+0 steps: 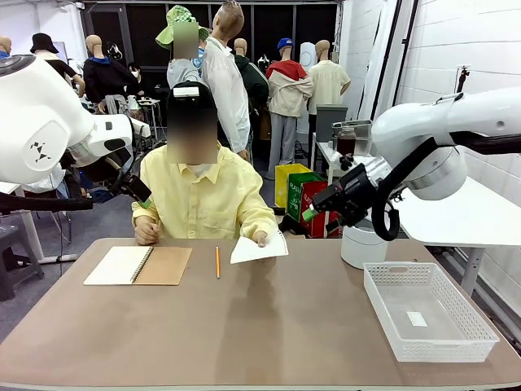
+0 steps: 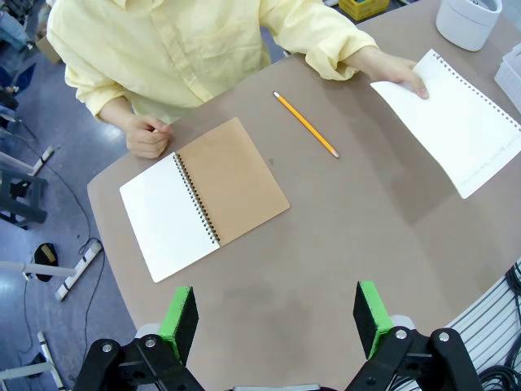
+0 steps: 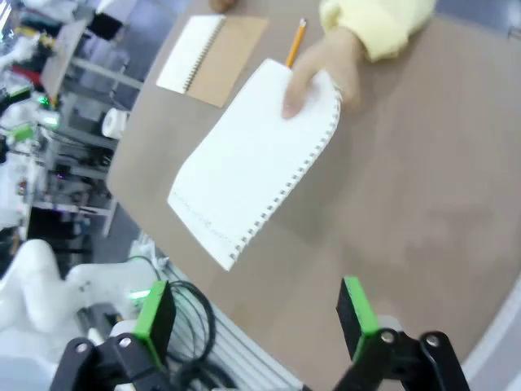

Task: Sort the paper based on its condition.
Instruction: If a person hands you a paper, place it in the Organizing basket , and if it's crumpled, put it in the Trash can.

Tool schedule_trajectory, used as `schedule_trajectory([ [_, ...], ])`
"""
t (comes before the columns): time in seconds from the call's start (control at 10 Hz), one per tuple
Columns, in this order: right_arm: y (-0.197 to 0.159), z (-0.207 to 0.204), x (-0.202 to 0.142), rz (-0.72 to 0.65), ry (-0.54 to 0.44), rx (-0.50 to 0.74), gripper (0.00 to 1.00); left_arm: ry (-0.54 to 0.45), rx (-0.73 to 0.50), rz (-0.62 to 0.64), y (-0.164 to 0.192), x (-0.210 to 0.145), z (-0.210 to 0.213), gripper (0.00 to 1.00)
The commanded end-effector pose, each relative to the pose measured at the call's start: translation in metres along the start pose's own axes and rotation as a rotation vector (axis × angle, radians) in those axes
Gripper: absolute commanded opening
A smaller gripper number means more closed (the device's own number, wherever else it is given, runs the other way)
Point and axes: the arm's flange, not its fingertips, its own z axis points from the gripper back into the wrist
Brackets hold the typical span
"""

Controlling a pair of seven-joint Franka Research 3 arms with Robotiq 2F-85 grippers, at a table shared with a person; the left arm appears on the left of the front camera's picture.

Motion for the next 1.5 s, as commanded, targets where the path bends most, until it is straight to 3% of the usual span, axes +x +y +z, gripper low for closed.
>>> schedule_trajectory([
  [0.0, -0.012, -0.015, 0.009, -0.126, 0.035, 0.024, 1.0, 0.006, -0.004, 0.001, 0.0, 0.0, 0.001, 1.0],
  [0.1, -0.016, -0.02, 0.01, -0.127, 0.067, 0.006, 1.0, 0.006, -0.004, 0.001, 0.0, 0.0, 0.001, 1.0],
  [0.2, -0.015, -0.008, 0.0, -0.069, 0.018, 0.012, 1.0, 0.006, -0.004, 0.001, 0.0, 0.0, 0.001, 1.0],
  [0.7, -0.014, -0.007, 0.002, -0.076, 0.023, -0.014, 1.0, 0.006, -0.004, 0.001, 0.0, 0.0, 0.001, 1.0],
  [0.9, -0.04, -0.022, 0.011, -0.21, 0.072, 0.142, 1.0, 0.006, -0.004, 0.001, 0.0, 0.0, 0.001, 1.0],
  [1.4, -0.084, -0.078, 0.029, -0.386, 0.182, 0.313, 1.0, 0.006, -0.004, 0.001, 0.0, 0.0, 0.001, 1.0],
])
